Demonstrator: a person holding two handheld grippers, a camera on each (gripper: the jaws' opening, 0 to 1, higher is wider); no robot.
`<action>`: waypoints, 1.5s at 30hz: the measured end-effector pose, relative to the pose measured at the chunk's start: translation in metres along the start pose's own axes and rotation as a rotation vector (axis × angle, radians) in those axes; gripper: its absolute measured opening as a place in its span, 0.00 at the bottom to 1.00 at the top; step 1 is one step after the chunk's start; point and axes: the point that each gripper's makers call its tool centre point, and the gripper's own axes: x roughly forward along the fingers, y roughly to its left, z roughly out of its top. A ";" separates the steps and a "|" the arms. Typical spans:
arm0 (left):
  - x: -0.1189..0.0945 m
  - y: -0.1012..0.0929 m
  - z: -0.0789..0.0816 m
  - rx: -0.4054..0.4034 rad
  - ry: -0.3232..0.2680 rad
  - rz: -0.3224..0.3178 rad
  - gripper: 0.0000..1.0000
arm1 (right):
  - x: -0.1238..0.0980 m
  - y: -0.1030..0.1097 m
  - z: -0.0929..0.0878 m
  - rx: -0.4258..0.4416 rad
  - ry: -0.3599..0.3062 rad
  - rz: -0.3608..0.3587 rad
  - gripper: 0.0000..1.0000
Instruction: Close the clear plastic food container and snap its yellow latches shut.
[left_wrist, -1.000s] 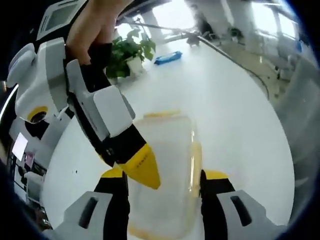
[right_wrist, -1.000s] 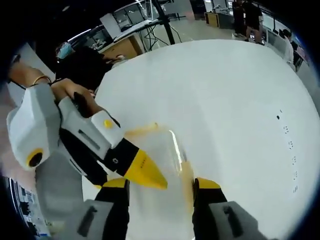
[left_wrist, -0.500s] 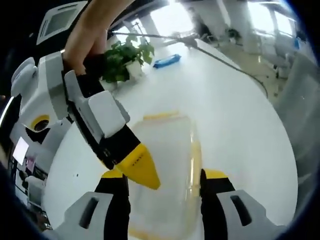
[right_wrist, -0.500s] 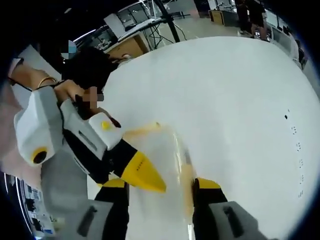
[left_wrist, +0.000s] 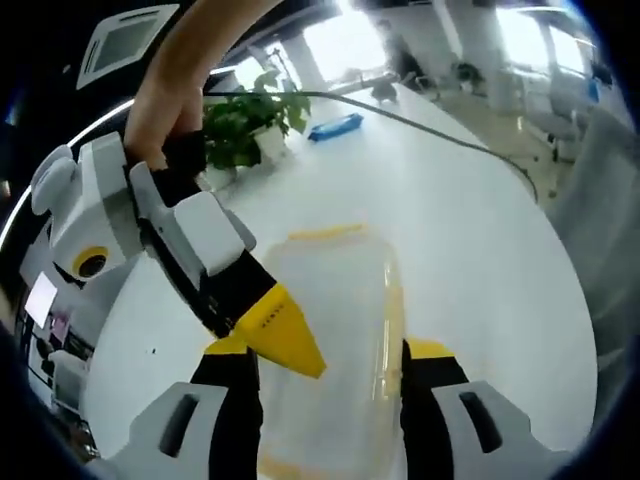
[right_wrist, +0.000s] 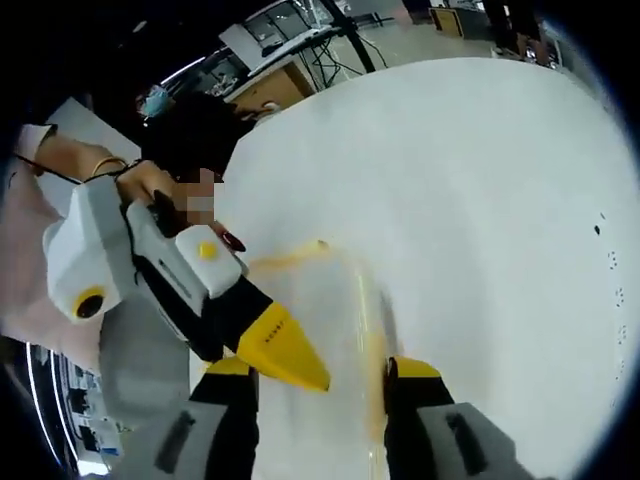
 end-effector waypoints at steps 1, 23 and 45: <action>0.000 0.000 0.000 0.004 0.001 0.004 0.52 | -0.001 -0.001 0.000 0.004 -0.001 0.001 0.48; -0.003 -0.004 0.001 0.054 0.046 -0.033 0.54 | -0.002 0.002 -0.001 0.059 -0.125 -0.165 0.55; -0.037 0.017 -0.003 -0.277 0.035 -0.038 0.58 | -0.023 -0.002 -0.009 0.198 -0.217 -0.379 0.53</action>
